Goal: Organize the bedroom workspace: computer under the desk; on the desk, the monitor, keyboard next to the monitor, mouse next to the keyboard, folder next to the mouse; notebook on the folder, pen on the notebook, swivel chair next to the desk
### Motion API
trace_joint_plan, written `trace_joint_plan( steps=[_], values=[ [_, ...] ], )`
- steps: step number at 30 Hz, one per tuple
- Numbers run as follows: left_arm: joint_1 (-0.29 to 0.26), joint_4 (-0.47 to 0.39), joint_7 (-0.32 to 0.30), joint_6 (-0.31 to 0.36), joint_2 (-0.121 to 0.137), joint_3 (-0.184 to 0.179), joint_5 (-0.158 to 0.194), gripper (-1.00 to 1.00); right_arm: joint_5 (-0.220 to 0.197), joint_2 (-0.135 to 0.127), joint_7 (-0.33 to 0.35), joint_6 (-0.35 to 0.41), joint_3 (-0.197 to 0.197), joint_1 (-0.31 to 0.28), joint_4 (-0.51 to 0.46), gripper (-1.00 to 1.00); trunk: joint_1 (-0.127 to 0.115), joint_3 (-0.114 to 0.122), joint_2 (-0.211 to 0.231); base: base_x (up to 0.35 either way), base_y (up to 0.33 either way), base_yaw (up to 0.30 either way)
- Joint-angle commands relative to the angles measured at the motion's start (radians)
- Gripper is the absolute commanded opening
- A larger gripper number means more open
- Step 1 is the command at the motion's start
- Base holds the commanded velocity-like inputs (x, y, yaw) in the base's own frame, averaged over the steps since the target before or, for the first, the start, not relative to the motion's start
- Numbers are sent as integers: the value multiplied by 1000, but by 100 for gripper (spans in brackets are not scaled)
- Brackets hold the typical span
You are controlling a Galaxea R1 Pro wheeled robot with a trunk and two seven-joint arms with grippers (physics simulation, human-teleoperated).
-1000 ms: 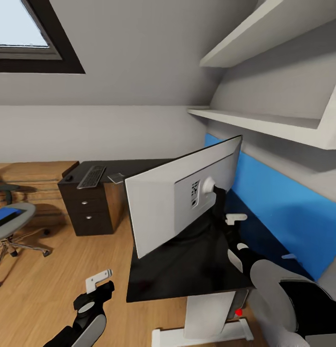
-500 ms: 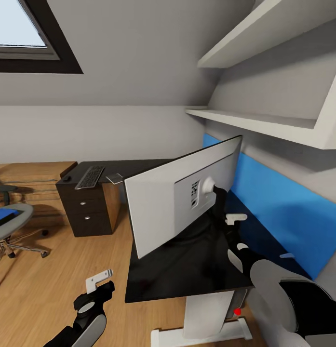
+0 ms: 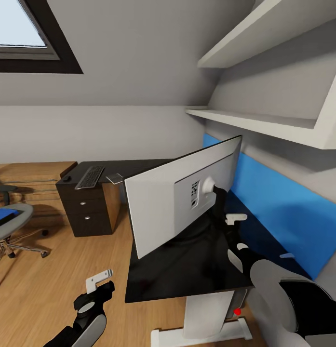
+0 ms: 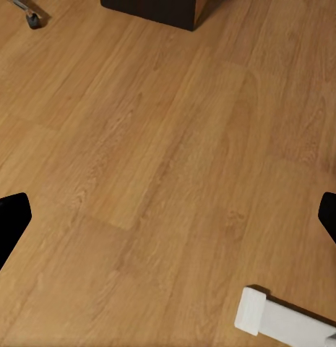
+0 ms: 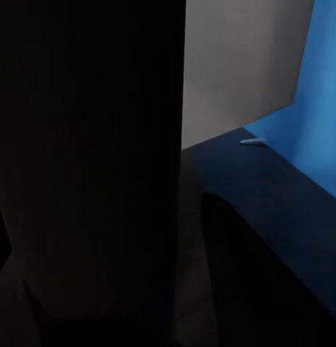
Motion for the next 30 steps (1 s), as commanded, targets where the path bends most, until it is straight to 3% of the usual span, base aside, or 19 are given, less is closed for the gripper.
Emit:
trace_joint_plan(
  steps=[1, 22, 25, 28, 30],
  values=[
    [-1, -1, 6, 6, 1, -3, 2, 100, -1, 0, 0, -3, -7, -2, -1, -100, 0, -1, -1, 0, 0, 0],
    [-1, -1, 4, 6, 2, 1, 1, 100, -1, 0, 0, -3, -7, -2, 0, -100, 0, -1, -1, 32, -11, 0],
    [-1, -19, 6, 4, -14, 6, -2, 100, 10, 12, -7, -4, -10, -2, 5, -100, 0, -1, -1, 0, 0, 0],
    [-1, -25, 6, 5, -11, 6, -1, 100, 3, 6, -7, -3, 12, 3, 1, -100, 0, -1, -1, 0, 0, 0],
    [-1, -36, 6, 6, -6, 5, 0, 100, 6, 3, -8, -3, 6, 7, -2, -100, 0, -1, -1, 0, 0, 0]
  ],
)
